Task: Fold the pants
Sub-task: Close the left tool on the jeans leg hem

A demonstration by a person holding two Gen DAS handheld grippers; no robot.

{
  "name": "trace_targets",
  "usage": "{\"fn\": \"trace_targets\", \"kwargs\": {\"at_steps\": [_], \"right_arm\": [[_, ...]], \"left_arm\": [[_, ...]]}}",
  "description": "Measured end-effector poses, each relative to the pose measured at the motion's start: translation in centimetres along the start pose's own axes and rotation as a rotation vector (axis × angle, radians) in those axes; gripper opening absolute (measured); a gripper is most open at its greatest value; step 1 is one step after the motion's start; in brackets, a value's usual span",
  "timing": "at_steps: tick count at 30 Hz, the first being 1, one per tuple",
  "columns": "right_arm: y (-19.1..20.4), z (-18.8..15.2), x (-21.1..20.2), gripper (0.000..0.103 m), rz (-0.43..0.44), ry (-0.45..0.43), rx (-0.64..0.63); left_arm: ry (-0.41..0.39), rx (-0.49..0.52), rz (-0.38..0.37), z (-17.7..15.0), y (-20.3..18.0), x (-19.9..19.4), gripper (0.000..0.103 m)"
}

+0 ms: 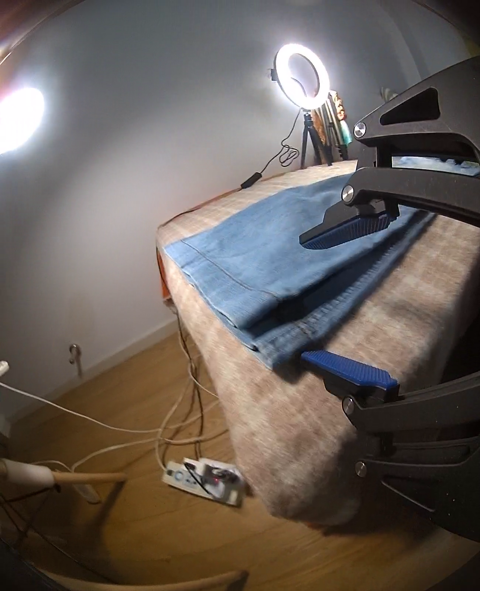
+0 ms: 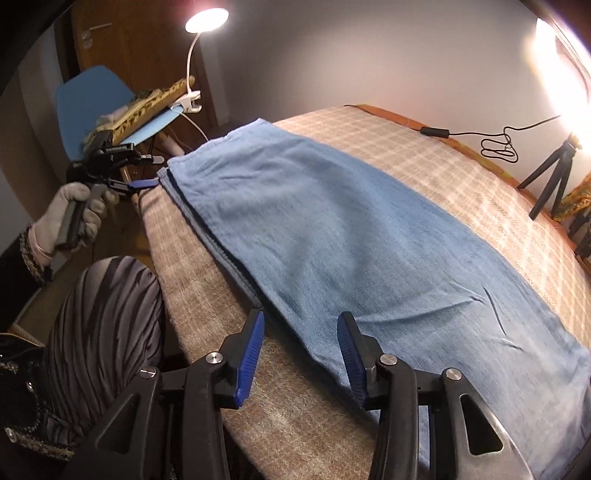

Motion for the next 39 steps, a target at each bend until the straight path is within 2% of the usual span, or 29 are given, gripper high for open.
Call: {"fn": "trace_targets", "kwargs": {"at_steps": [5,9,12,15,18,20,21,22,23,25,27,33,36,39], "right_arm": [[-0.5,0.4,-0.5,0.043,-0.013,-0.024,0.027],[-0.8,0.3,-0.3,0.043,-0.02,-0.02,0.043],[-1.0,0.0,-0.1,0.043,-0.014,-0.016,0.056],[-1.4,0.0,0.2,0.043,-0.026,-0.012,0.066],[-1.9,0.1,0.1,0.043,-0.024,-0.022,0.093],[-2.1,0.3,-0.1,0.043,-0.022,-0.032,0.108],[-2.3,0.3,-0.2,0.043,-0.023,-0.033,0.114],[-2.5,0.4,-0.3,0.044,-0.028,-0.033,0.125],[-2.7,0.4,-0.3,0.046,-0.031,-0.032,0.135],[-3.2,0.4,-0.3,0.057,-0.039,-0.029,0.165],[-3.8,0.7,-0.3,0.06,-0.037,-0.027,0.2],[-4.7,4.2,0.5,0.074,0.006,-0.041,0.298],[-4.6,7.6,1.7,0.08,0.07,-0.043,0.321],[-4.2,11.8,4.0,0.081,0.133,-0.048,0.333]], "left_arm": [[-0.035,-0.025,-0.015,0.8,-0.4,0.8,0.057],[-0.031,-0.025,-0.048,0.2,-1.6,0.5,0.057],[-0.05,0.044,-0.015,-0.1,-2.0,1.0,0.057],[-0.069,0.019,0.006,0.6,-1.6,2.0,0.057],[-0.085,0.036,0.039,1.1,-1.9,2.6,0.055],[-0.1,0.071,0.053,1.2,-2.4,2.9,0.045],[-0.115,0.101,0.053,1.3,-2.6,3.0,0.028],[-0.123,0.12,0.055,1.4,-2.8,3.1,0.016],[-0.136,0.153,0.046,1.5,-3.1,3.1,0.014],[-0.148,0.189,0.033,1.6,-3.7,3.0,0.013],[-0.152,0.239,0.018,1.5,-4.7,2.8,0.012],[-0.14,0.395,-0.066,0.0,-8.8,2.1,0.01],[-0.118,0.457,-0.097,-1.3,-10.7,2.3,0.01],[-0.089,0.49,-0.129,-2.8,-11.9,2.7,0.01]]}}
Point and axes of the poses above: each gripper's, at about its wrist camera, not at the fingertips, and x roughly the way its jaws point, y to its left, z to its top, the point moved 8 cm from there along x, roughly the way its jaws point, and after that the axes turned 11 degrees about -y, right-handed, at the moved point
